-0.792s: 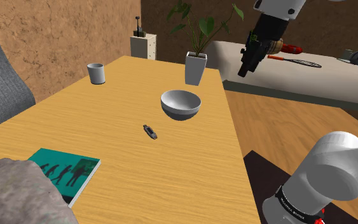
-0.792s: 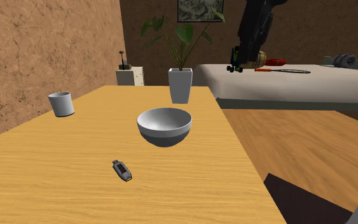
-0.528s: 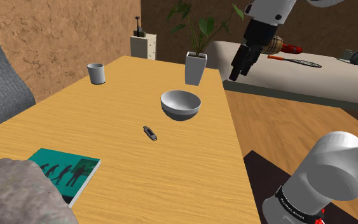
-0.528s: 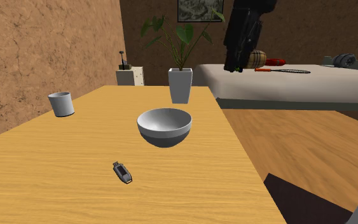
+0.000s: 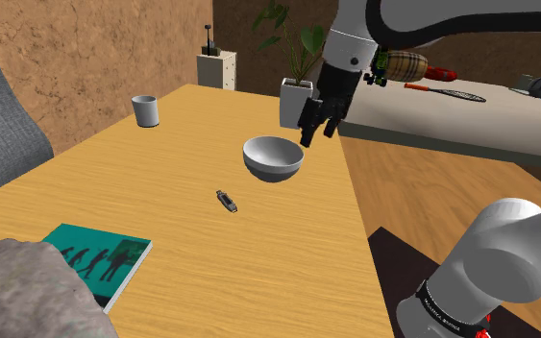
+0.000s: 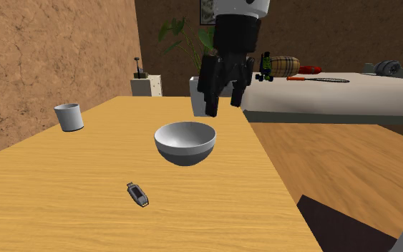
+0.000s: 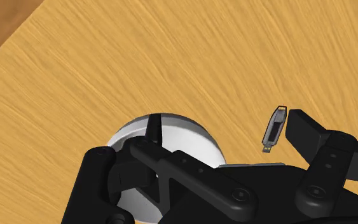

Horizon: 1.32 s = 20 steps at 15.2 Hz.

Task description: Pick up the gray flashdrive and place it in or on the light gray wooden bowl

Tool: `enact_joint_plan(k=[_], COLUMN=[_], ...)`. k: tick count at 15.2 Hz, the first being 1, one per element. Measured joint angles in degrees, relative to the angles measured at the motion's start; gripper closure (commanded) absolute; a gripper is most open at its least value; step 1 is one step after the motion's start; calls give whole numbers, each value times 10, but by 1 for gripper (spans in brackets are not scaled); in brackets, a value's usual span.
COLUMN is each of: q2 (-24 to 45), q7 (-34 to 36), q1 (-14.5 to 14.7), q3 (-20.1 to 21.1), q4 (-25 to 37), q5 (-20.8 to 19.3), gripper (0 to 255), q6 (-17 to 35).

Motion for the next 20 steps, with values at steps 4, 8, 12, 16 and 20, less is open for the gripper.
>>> enact_joint_plan(k=[4, 8, 12, 16, 20], q2=[65, 137, 228, 323, 386], q7=[51, 104, 167, 238, 278], q1=[-2, -7, -12, -10, -4], q3=[43, 82, 122, 151, 159], q4=[8, 29, 64, 114, 142], q5=[4, -4, -31, -75, -109], gripper=[0, 0, 0, 0, 0], q6=[51, 96, 141, 169, 191])
